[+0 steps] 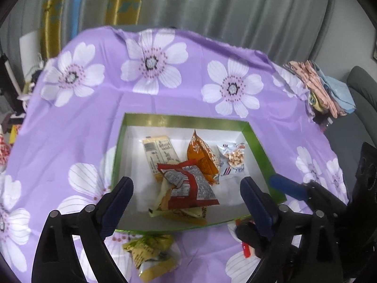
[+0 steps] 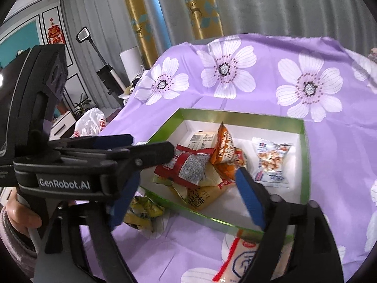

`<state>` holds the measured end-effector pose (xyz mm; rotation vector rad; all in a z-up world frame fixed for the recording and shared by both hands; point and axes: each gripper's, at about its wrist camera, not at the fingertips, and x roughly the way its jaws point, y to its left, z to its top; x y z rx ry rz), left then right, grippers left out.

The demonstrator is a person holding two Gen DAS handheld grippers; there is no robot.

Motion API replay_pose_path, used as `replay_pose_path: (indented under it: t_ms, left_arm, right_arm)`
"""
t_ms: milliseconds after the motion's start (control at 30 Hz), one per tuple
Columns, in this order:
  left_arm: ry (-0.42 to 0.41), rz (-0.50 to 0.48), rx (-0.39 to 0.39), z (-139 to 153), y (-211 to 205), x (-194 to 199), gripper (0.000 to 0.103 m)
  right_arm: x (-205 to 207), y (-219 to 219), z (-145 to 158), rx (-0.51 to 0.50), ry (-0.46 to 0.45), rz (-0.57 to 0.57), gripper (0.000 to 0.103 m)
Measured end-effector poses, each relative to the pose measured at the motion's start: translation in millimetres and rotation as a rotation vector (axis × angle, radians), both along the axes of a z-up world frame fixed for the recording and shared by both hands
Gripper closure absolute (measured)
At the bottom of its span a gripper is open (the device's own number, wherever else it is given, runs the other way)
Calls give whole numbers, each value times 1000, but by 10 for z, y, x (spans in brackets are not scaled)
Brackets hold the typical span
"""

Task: Organize snacks
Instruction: 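Move the right gripper to the white-and-blue biscuit packet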

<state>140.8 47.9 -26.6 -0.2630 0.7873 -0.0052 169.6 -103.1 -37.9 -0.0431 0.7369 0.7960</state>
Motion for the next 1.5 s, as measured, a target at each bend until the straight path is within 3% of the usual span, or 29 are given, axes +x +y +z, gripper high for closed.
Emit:
replay_pose_path:
  t_ms: [300, 867, 1100, 1500]
  left_arm:
    - [-89, 41, 57, 240, 0, -503, 4]
    - [-99, 78, 70, 320, -156, -1161, 4]
    - [-51, 59, 36, 155, -242, -1288, 4]
    - [132, -37, -22, -469, -595, -1242, 4]
  right_arm:
    - [-366, -256, 215, 10, -35, -12, 4]
    - [-864, -547, 347, 4, -45, -31, 4]
    - [-1000, -646, 207, -18, -9, -33, 4]
    - [-1010, -1074, -353, -107, 106, -122, 4]
